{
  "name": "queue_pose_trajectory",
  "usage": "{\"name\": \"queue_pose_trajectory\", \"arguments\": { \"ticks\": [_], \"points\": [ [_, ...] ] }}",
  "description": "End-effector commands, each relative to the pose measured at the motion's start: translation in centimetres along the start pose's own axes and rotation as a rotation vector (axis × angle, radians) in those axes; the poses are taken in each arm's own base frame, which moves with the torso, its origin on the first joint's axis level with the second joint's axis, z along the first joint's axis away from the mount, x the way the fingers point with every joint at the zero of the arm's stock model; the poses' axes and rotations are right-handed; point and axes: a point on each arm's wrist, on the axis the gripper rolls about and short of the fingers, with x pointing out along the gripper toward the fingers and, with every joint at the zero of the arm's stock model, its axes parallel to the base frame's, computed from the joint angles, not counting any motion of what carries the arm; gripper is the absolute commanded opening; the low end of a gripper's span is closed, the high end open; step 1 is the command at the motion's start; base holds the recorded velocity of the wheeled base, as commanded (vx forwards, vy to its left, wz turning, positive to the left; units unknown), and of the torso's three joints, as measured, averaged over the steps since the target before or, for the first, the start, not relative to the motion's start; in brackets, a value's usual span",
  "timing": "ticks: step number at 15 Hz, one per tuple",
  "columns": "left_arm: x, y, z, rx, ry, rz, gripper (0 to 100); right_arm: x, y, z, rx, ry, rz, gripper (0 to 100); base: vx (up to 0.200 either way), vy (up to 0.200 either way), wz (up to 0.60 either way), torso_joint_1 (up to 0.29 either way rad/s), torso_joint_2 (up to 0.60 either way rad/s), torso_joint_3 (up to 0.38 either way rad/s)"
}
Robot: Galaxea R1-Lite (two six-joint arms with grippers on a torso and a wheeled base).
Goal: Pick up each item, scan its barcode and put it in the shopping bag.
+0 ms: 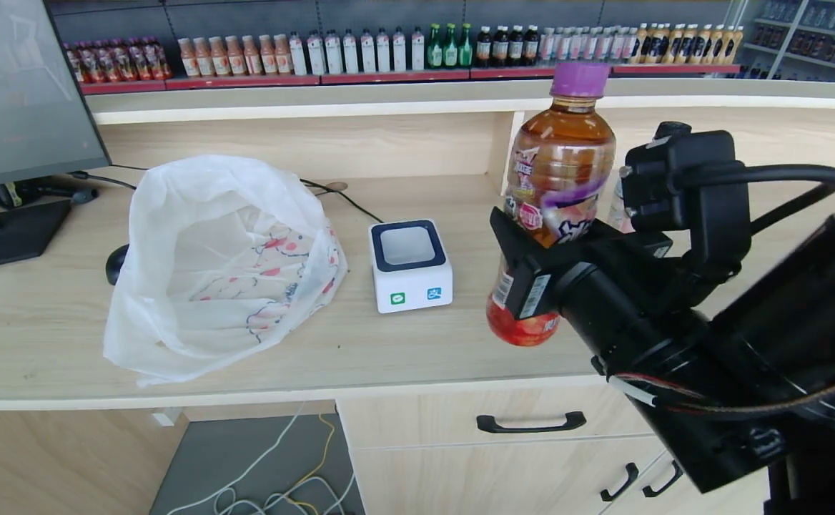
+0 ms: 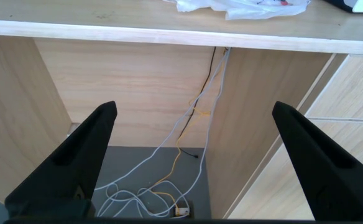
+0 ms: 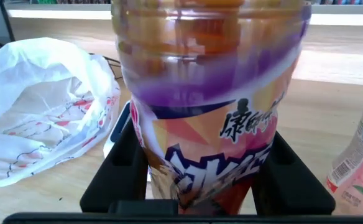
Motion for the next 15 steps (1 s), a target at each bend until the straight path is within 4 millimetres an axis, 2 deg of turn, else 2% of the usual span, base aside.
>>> {"name": "queue_pose_trajectory", "arguments": {
  "ticks": [1,2,4,9,13,15],
  "points": [
    [0.0,0.0,0.0,0.000,-0.001,0.001,100,-2.3,-1.0,-0.1,0.013,0.004,0.018,0,0.000,0.000,0.00,0.000,0.00,0.000],
    [0.0,0.0,0.0,0.000,-0.001,0.001,100,-3.1,-1.4,-0.4,0.044,0.015,0.034,0,0.000,0.000,0.00,0.000,0.00,0.000],
    [0.0,0.0,0.0,0.000,-0.001,0.001,100,-3.3,-2.5,-0.7,0.090,0.022,0.034,0,0.000,0.000,0.00,0.000,0.00,0.000],
    [0.0,0.0,0.0,0.000,-0.001,0.001,100,-5.2,-6.1,-2.6,0.155,0.076,0.242,0,0.000,0.000,0.00,0.000,0.00,0.000],
    [0.0,0.0,0.0,0.000,-0.001,0.001,100,-4.8,-5.9,-1.8,0.287,0.058,0.360,0,0.000,0.000,0.00,0.000,0.00,0.000],
    [0.0,0.0,0.0,0.000,-0.001,0.001,100,-4.8,-5.6,-2.0,0.298,0.070,0.488,0,0.000,0.000,0.00,0.000,0.00,0.000]
  ]
}}
